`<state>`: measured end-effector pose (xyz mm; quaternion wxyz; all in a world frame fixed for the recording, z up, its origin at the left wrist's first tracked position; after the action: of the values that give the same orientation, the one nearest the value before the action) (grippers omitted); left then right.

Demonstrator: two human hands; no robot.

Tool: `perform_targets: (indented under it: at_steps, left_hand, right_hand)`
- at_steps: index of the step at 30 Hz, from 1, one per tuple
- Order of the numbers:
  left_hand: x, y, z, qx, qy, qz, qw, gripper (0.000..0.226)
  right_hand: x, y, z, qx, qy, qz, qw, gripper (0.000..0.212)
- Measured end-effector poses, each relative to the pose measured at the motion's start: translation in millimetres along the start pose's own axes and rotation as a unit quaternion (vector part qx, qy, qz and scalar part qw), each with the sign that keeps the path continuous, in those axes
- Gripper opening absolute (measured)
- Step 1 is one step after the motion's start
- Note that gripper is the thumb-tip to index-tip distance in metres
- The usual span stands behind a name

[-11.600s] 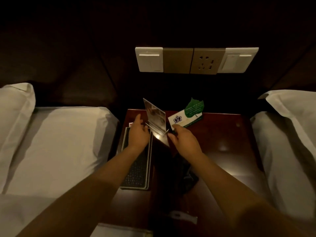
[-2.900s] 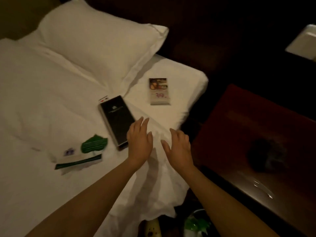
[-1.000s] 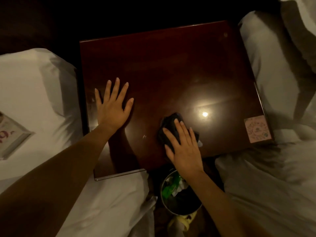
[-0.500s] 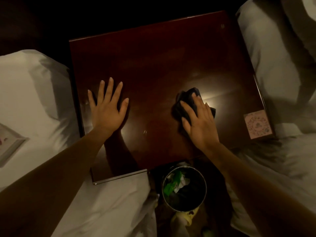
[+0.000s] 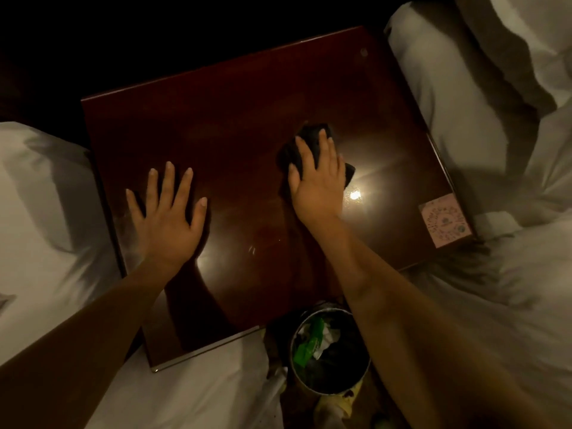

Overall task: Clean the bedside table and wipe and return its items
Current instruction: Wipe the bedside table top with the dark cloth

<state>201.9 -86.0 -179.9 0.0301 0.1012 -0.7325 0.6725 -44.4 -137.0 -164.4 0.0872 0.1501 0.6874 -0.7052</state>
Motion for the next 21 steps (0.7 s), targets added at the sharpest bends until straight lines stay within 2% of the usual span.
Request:
perform_targets:
  at_steps: [3, 7, 21]
  left_hand:
    - [1, -2, -1, 0.001, 0.003, -0.001, 1.0, 0.059]
    - [0, 0, 0, 0.003, 0.005, -0.001, 1.0, 0.058]
    - [-2, 4, 2, 0.0, -0.005, 0.011, 1.0, 0.059]
  right_hand:
    - [-23, 15, 10, -0.014, 0.035, 0.006, 0.999, 0.051]
    - [-62, 28, 16, -0.037, 0.015, 0.007, 0.999, 0.052]
    - [-140, 54, 53, -0.124, -0.202, -0.031, 0.971, 0.052]
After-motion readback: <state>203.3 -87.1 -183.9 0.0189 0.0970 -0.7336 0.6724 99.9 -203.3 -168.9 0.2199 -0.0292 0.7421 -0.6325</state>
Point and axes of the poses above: each hand's wrist, its own z-axis towards the middle knuckle, its own y-axis out of the palm, x = y × z, the point moved 7 cm from there along z, towards the middle knuckle, and after that the axes turned 2 degrees about -z, right-handed, at the moved point
